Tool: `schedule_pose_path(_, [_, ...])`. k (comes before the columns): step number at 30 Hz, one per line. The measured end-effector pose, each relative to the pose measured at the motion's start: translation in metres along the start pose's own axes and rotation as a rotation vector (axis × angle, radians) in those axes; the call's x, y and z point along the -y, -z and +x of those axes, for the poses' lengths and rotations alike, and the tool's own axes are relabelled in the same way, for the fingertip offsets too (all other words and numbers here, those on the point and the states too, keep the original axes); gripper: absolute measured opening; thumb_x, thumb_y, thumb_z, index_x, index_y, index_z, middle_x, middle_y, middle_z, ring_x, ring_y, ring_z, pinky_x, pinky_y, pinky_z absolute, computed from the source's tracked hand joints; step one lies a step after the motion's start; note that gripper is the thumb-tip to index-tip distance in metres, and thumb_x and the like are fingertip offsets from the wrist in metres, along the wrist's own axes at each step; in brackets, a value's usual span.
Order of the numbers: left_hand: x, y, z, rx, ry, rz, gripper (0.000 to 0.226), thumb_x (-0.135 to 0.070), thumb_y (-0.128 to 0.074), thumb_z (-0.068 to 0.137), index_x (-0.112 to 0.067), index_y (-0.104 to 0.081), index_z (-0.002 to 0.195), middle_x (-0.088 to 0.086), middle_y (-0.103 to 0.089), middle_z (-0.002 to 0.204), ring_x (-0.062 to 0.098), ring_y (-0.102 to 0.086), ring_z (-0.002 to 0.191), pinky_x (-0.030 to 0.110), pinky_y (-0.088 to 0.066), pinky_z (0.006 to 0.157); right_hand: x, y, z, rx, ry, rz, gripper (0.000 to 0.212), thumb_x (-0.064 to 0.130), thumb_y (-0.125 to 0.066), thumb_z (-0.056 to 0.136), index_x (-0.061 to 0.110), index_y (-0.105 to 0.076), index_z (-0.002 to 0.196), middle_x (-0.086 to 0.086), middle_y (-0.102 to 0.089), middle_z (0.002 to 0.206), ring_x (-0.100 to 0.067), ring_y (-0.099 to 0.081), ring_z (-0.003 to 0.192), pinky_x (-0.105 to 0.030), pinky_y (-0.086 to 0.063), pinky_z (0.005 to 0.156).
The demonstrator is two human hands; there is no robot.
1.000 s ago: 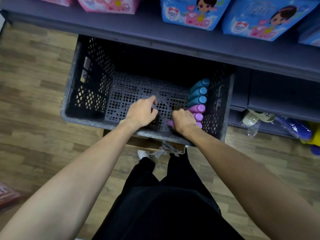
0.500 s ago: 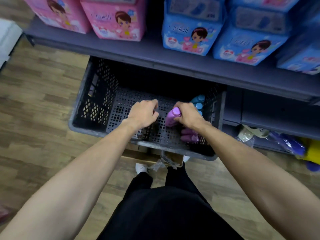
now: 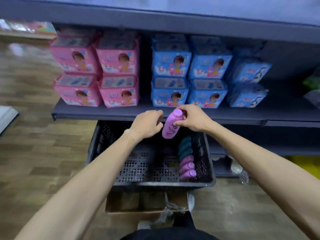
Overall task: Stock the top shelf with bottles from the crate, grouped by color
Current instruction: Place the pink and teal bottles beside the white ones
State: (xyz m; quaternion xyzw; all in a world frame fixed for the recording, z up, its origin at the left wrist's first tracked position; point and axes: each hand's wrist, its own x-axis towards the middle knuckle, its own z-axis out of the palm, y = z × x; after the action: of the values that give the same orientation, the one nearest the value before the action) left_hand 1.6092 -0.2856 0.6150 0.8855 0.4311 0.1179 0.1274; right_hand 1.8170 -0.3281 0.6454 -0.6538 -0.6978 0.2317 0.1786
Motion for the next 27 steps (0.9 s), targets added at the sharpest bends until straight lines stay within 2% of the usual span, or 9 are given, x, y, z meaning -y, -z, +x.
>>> schedule_pose_path(4, [-0.012,0.044,0.009,-0.061,-0.119,0.080,0.018,-0.026,-0.055,0.085,-0.015,-0.057,0.099,0.005,-0.063,0.102,0.030,-0.058,0.099,0.036,-0.041,0.070,0.027,0.033,-0.002,-0.163,0.081,0.018,0.041,0.035,-0.081,0.076,0.015,-0.060,0.104,-0.001,-0.065,0.088,-0.016,-0.057,0.077,-0.030,-0.046,0.071])
schedule_pose_path(6, [-0.015,0.062,0.011,-0.108,-0.151,0.117,0.020,-0.027,-0.055,0.085,-0.016,-0.057,0.101,0.005,-0.063,0.102,0.029,-0.058,0.100,0.038,-0.045,0.072,0.043,0.047,-0.005,-0.232,0.101,0.072,0.040,0.033,-0.080,0.077,0.017,-0.057,0.107,0.004,-0.066,0.096,-0.011,-0.060,0.084,-0.022,-0.047,0.074])
schedule_pose_path(8, [-0.016,0.078,0.014,-0.145,-0.177,0.157,0.023,-0.029,-0.054,0.086,-0.016,-0.057,0.105,0.004,-0.064,0.104,0.027,-0.058,0.101,0.038,-0.048,0.073,0.056,0.060,-0.006,-0.287,0.120,0.085,0.040,0.029,-0.079,0.080,0.016,-0.056,0.110,0.005,-0.066,0.097,-0.011,-0.061,0.084,-0.021,-0.046,0.074])
schedule_pose_path(11, [-0.022,0.105,0.019,-0.179,-0.208,0.213,0.028,-0.030,-0.053,0.086,-0.016,-0.054,0.111,0.005,-0.062,0.106,0.028,-0.058,0.102,0.039,-0.049,0.074,0.074,0.077,-0.005,-0.350,0.170,0.016,0.041,0.031,-0.074,0.084,0.017,-0.053,0.117,0.000,-0.069,0.097,-0.019,-0.065,0.084,-0.036,-0.053,0.078])
schedule_pose_path(14, [-0.032,0.133,0.024,-0.252,-0.245,0.285,0.028,-0.032,-0.053,0.086,-0.016,-0.053,0.110,0.004,-0.061,0.102,0.027,-0.057,0.100,0.037,-0.045,0.071,0.090,0.099,-0.004,-0.379,0.204,-0.012,0.040,0.034,-0.068,0.089,0.019,-0.049,0.121,0.001,-0.069,0.100,-0.019,-0.066,0.088,-0.042,-0.054,0.082])
schedule_pose_path(19, [-0.046,0.180,0.032,-0.353,-0.291,0.365,0.025,-0.035,-0.051,0.090,-0.017,-0.055,0.106,0.002,-0.059,0.099,0.025,-0.057,0.098,0.035,-0.043,0.068,0.112,0.133,-0.009,-0.398,0.301,-0.070,0.040,0.034,-0.069,0.088,0.018,-0.053,0.121,0.001,-0.069,0.103,-0.019,-0.066,0.089,-0.043,-0.055,0.081])
schedule_pose_path(23, [-0.055,0.207,0.033,-0.479,-0.321,0.340,0.020,-0.033,-0.051,0.089,-0.016,-0.052,0.099,0.001,-0.058,0.094,0.025,-0.058,0.092,0.036,-0.042,0.064,0.130,0.159,-0.016,-0.457,0.378,-0.075,0.041,0.030,-0.073,0.087,0.015,-0.056,0.121,0.001,-0.071,0.099,-0.018,-0.067,0.087,-0.040,-0.055,0.080])
schedule_pose_path(27, [-0.064,0.235,0.038,-0.567,-0.346,0.337,0.020,-0.032,-0.054,0.084,-0.015,-0.049,0.093,0.000,-0.056,0.088,0.026,-0.057,0.082,0.035,-0.039,0.058,0.154,0.194,-0.017,-0.483,0.438,-0.053,0.040,0.026,-0.074,0.087,0.012,-0.058,0.122,-0.001,-0.070,0.102,-0.015,-0.067,0.092,-0.029,-0.056,0.082])
